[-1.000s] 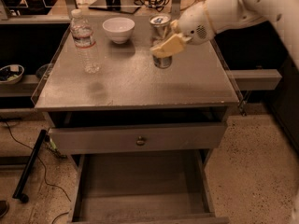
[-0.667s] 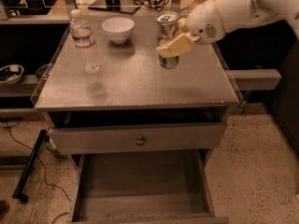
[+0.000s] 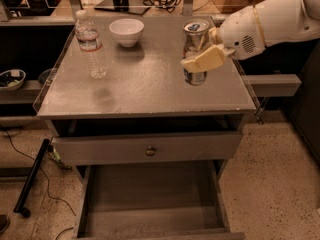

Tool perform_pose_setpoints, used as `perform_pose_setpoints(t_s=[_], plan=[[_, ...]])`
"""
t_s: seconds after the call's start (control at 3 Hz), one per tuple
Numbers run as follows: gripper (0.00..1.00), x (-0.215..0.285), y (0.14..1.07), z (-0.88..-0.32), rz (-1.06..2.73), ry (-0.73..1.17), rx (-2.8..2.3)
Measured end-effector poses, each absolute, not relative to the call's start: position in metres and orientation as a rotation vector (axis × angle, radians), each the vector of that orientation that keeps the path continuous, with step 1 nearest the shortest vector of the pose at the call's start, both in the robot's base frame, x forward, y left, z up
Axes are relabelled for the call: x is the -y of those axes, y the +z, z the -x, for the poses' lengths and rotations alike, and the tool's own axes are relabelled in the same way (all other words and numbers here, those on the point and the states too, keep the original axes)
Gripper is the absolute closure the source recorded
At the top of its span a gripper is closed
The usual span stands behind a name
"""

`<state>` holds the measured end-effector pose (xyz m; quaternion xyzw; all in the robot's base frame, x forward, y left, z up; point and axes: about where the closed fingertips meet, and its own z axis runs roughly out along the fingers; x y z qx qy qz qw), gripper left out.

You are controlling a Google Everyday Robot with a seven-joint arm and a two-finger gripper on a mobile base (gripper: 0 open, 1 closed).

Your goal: Place redbull can into middle drawer

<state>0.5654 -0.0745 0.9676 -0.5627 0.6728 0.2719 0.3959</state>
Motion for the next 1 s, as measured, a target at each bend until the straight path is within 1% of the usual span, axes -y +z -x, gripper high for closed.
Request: perform_pose_setpoints(t_s=[0.33, 1.0], plan=[[1.0, 0.077, 0.966, -0.571, 1.419, 0.668, -1.711], [1.0, 0.096, 0.966, -0.547, 1.367, 0.632, -1.729]])
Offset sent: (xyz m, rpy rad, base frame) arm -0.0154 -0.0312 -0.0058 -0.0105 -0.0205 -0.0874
